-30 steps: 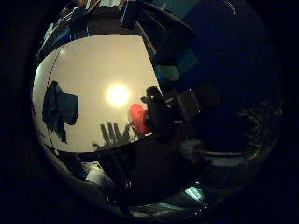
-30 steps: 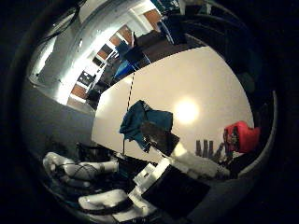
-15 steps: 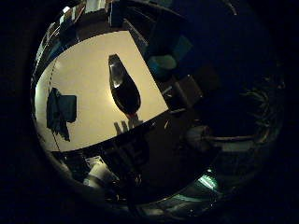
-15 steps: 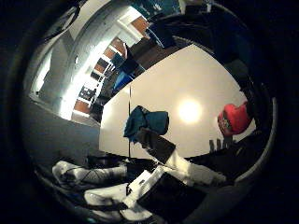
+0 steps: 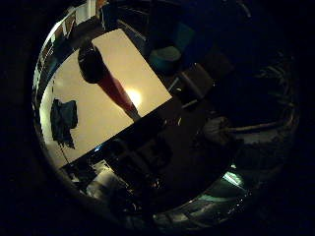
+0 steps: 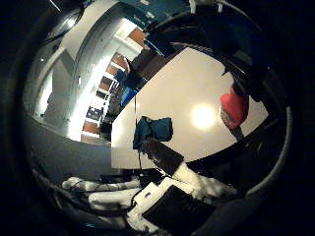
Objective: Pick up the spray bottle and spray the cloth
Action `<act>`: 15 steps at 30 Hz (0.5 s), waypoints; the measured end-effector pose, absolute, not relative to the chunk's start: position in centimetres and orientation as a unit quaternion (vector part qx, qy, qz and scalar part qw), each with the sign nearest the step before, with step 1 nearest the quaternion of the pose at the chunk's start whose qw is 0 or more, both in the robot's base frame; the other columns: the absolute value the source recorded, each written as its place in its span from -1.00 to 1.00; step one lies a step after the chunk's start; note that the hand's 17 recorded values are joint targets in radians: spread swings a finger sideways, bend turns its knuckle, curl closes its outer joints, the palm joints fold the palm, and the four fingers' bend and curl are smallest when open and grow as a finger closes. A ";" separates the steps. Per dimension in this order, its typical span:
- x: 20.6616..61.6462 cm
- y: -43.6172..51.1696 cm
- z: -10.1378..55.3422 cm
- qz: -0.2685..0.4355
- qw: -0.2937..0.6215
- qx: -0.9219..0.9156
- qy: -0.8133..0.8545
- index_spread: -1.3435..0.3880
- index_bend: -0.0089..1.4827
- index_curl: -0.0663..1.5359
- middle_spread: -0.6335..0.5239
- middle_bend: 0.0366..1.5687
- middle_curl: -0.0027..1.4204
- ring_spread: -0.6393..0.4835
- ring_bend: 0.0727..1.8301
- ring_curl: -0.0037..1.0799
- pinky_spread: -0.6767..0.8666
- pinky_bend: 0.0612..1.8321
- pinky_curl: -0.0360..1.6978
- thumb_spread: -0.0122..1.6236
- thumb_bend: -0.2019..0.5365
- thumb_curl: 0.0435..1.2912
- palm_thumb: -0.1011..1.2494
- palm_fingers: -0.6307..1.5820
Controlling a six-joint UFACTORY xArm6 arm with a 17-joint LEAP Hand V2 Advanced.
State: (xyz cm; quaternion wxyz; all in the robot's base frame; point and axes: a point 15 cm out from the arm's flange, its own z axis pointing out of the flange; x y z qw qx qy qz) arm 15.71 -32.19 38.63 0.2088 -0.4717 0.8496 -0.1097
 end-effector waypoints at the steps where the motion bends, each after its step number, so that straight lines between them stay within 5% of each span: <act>1: 15.5 -32.5 38.4 -0.109 0.218 -0.465 0.851 0.33 -0.78 -0.52 0.19 -0.76 -0.46 0.49 -0.82 -0.49 0.40 -0.72 -0.63 0.29 -0.52 -0.63 -0.28 -0.16; 15: 11.0 -38.2 34.6 -0.105 0.292 -0.389 0.868 0.37 -0.77 -0.54 0.25 -0.76 -0.46 0.53 -0.74 -0.48 0.41 -0.68 -0.62 0.30 -0.52 -0.63 -0.25 -0.18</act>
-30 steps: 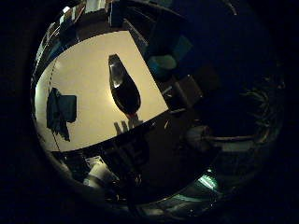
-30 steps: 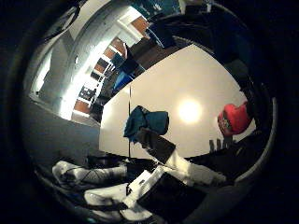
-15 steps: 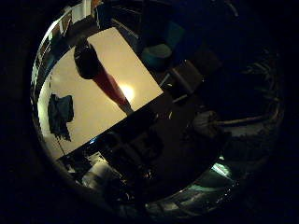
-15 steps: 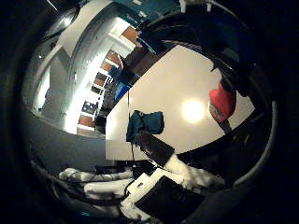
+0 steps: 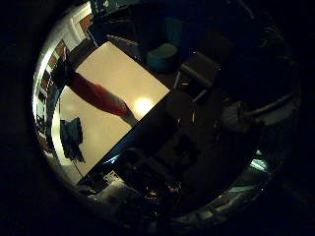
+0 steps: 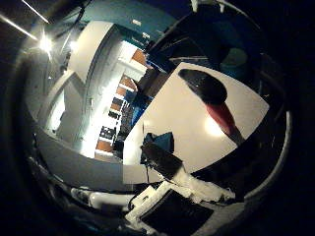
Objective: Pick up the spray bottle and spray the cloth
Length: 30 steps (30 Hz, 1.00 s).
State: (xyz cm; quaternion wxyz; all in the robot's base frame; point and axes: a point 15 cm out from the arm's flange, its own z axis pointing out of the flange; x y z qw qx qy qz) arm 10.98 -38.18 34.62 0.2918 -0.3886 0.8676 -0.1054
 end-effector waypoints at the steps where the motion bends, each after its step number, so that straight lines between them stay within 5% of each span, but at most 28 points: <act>1: 10.8 -38.3 34.4 -0.106 0.294 -0.388 0.867 0.37 -0.78 -0.54 0.26 -0.75 -0.46 0.53 -0.74 -0.48 0.41 -0.68 -0.62 0.30 -0.52 -0.63 -0.25 -0.18; 30: 10.8 -39.6 29.3 -0.085 0.383 -0.369 0.842 0.39 -0.77 -0.53 0.29 -0.72 -0.46 0.51 -0.70 -0.49 0.40 -0.65 -0.63 0.30 -0.52 -0.61 -0.22 -0.21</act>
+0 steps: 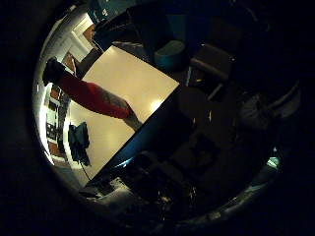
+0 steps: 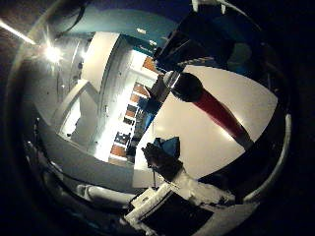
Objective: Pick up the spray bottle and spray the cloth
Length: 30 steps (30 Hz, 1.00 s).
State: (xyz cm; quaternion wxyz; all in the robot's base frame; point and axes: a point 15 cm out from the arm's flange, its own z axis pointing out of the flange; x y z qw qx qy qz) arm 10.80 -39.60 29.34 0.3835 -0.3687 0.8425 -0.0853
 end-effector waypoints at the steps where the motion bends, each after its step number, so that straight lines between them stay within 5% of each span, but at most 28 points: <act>1: 10.9 -39.7 29.0 -0.084 0.388 -0.366 0.841 0.39 -0.77 -0.53 0.29 -0.72 -0.46 0.51 -0.70 -0.48 0.40 -0.65 -0.63 0.30 -0.52 -0.61 -0.22 -0.21; 30: 12.1 -40.9 22.2 -0.046 0.455 -0.331 0.825 0.40 -0.77 -0.52 0.34 -0.72 -0.46 0.51 -0.66 -0.47 0.39 -0.66 -0.63 0.32 -0.51 -0.60 -0.13 -0.21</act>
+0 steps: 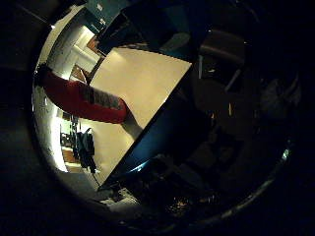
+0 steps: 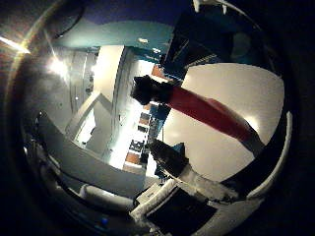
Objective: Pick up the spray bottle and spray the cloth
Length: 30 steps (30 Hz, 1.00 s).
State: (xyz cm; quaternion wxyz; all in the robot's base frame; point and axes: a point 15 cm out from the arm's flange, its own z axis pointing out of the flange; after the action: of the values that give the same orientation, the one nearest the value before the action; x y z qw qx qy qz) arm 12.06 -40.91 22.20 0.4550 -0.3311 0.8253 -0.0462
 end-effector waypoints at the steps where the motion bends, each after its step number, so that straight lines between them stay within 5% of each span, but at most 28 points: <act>1: 12.2 -40.9 22.2 -0.045 0.455 -0.332 0.825 0.40 -0.77 -0.52 0.34 -0.72 -0.46 0.51 -0.66 -0.47 0.39 -0.66 -0.63 0.32 -0.51 -0.61 -0.13 -0.21; 30: 14.2 -40.9 19.2 -0.027 0.469 -0.328 0.820 0.42 -0.77 -0.53 0.39 -0.66 -0.44 0.50 -0.59 -0.46 0.40 -0.69 -0.64 0.33 -0.52 -0.60 -0.11 -0.20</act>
State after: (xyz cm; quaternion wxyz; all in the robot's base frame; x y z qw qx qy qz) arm 14.25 -40.93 19.17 0.4686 -0.3280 0.8198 -0.0268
